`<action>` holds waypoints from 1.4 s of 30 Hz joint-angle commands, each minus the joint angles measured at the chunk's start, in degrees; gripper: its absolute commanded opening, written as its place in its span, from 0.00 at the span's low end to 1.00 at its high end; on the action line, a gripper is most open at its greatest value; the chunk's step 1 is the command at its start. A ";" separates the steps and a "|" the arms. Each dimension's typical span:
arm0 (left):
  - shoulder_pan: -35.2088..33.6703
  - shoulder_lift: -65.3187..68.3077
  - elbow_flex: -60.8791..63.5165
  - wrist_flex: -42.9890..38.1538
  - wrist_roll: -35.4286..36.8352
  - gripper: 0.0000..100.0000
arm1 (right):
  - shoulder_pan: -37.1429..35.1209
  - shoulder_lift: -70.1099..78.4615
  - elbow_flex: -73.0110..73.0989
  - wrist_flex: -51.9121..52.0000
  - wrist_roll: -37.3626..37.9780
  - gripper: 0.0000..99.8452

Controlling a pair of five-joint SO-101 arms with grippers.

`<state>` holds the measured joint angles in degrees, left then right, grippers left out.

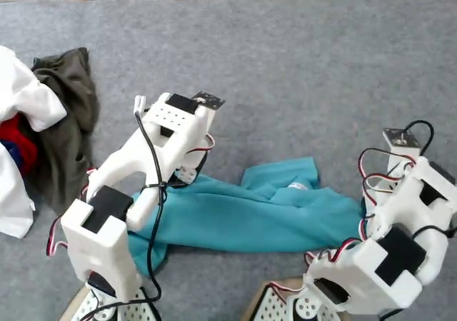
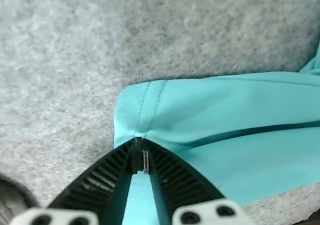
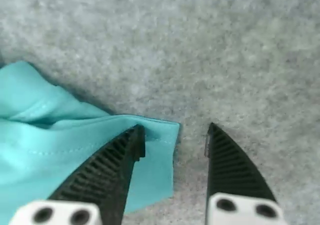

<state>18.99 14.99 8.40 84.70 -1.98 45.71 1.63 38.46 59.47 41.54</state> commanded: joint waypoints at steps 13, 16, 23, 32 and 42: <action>-0.48 -3.25 2.95 -0.18 -0.09 0.03 | -0.44 0.75 -0.22 1.85 -1.41 0.01; -0.48 -3.34 2.68 -0.09 -0.09 0.03 | -0.44 0.22 -0.84 2.02 -3.96 0.01; -0.48 -6.07 1.27 0.35 0.35 0.03 | -0.79 -9.19 -11.74 10.64 -7.82 0.01; -2.15 -27.60 0.92 -2.90 5.71 0.03 | -8.97 -33.36 -43.74 13.98 -16.70 0.01; -6.46 -24.79 3.56 -10.90 13.36 0.03 | -8.79 -32.66 -30.90 3.69 -19.08 0.01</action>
<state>12.22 -11.74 11.74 76.70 10.51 36.31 -32.48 0.66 65.54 20.09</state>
